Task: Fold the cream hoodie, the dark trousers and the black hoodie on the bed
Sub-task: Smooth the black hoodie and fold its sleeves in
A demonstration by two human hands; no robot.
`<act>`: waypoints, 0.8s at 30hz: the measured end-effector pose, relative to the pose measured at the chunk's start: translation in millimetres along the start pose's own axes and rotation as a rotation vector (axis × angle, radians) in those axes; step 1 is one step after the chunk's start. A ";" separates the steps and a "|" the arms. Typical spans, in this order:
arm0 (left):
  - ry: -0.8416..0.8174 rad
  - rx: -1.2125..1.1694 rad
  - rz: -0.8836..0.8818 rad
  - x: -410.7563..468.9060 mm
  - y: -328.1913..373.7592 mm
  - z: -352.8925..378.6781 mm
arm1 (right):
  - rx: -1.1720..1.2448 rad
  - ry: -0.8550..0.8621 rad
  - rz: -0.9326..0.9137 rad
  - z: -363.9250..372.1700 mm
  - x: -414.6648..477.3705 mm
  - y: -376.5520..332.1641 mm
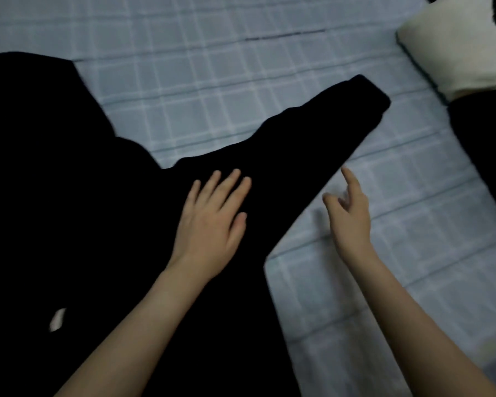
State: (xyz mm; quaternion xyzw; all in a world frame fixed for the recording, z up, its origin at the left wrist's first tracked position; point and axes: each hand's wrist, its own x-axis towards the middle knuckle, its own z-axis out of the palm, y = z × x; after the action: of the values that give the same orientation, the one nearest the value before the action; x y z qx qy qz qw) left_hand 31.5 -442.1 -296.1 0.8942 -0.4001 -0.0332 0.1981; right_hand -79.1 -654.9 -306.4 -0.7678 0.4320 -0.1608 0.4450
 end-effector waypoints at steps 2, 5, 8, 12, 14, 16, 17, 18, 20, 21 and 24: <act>-0.062 0.050 -0.038 30.7 21.9 31.3 | 0.015 -0.048 -0.016 -11.0 37.3 12.1; -0.129 0.116 -0.155 52.2 23.0 71.0 | 0.119 -0.107 -0.016 -12.5 87.4 16.9; -0.105 0.190 -0.173 51.2 17.1 90.5 | 0.307 -0.158 -0.011 -10.2 124.4 12.0; -0.069 0.193 -0.173 49.3 16.3 95.3 | 0.309 -0.061 -0.034 -9.7 158.8 1.9; -0.070 0.188 -0.188 50.4 17.5 94.2 | 0.527 -0.010 0.091 -14.0 175.3 -4.2; -0.081 0.181 -0.195 52.5 19.1 93.0 | 0.752 -0.036 0.233 -21.1 188.9 -7.7; -0.086 0.176 -0.195 53.8 19.3 92.5 | 0.783 -0.077 0.265 -25.4 193.5 -6.8; -0.086 0.173 -0.194 54.8 18.7 92.3 | 0.761 -0.116 0.262 -29.3 196.3 -4.0; -0.098 0.168 -0.196 55.4 19.0 90.6 | 0.644 -0.149 0.208 -37.8 195.5 3.7; -0.108 0.163 -0.195 55.5 20.5 89.4 | 0.577 -0.148 0.165 -42.8 193.1 8.5; -0.132 0.138 -0.192 56.4 22.7 85.5 | 0.461 -0.167 0.041 -54.7 172.1 11.3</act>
State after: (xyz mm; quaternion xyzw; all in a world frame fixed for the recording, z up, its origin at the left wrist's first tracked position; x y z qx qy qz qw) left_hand 35.1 -524.9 -360.5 0.9358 -0.3260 -0.0833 0.1052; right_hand -20.6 -826.0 -309.1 -0.6477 0.3609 -0.1821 0.6458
